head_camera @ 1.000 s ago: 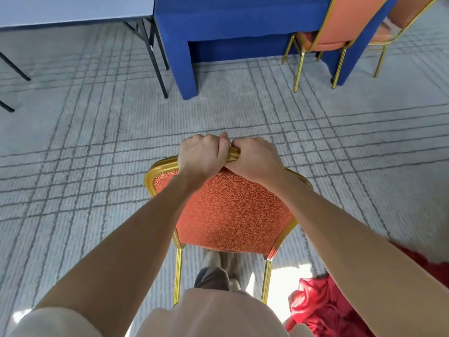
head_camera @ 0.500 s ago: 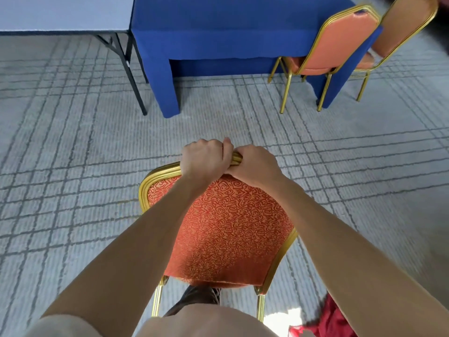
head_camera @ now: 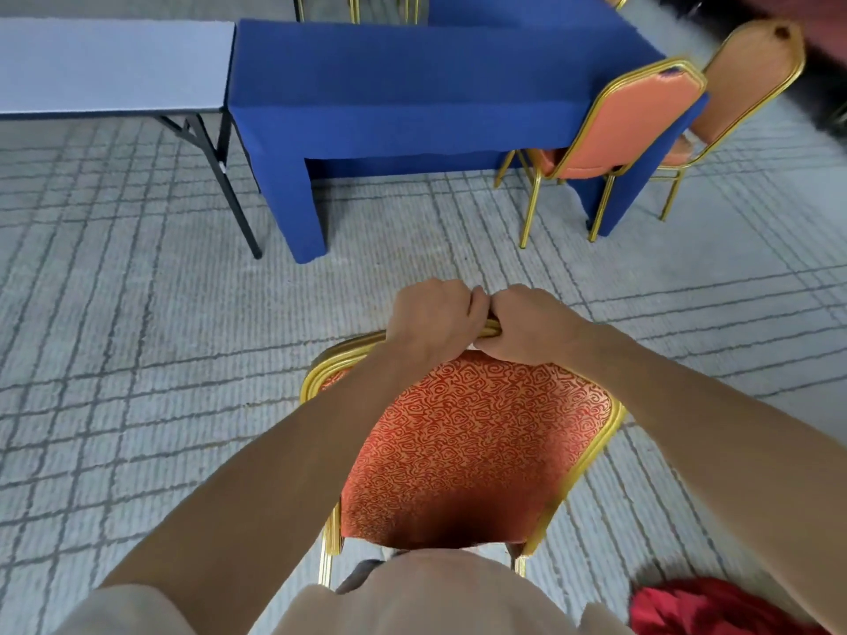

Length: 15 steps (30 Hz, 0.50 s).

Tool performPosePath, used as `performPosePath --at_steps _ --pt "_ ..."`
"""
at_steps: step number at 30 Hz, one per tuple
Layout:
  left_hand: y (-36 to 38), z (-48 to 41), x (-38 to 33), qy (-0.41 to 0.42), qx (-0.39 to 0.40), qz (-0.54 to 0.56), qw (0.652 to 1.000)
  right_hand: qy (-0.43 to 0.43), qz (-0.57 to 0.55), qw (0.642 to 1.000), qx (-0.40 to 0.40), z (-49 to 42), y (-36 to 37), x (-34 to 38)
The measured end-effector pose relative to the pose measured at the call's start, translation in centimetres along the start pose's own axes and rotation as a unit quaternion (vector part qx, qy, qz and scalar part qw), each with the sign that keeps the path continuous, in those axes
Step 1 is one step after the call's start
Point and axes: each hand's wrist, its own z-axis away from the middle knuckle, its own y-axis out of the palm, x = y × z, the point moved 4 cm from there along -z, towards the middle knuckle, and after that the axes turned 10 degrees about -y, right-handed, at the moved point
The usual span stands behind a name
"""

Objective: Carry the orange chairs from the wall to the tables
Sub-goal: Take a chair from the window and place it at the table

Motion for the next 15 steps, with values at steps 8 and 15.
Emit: performPosePath --at_steps 8,15 --pt "-1.4 -4.5 -1.7 -0.099 0.015 0.163 0.982 -0.012 0.11 0.993 -0.025 1.0 -4.4 -2.7" --pt "3.6 -8.6 -3.4 0.014 0.086 0.057 0.995 -0.001 0.099 0.995 0.024 -1.8 -1.5 -8.1"
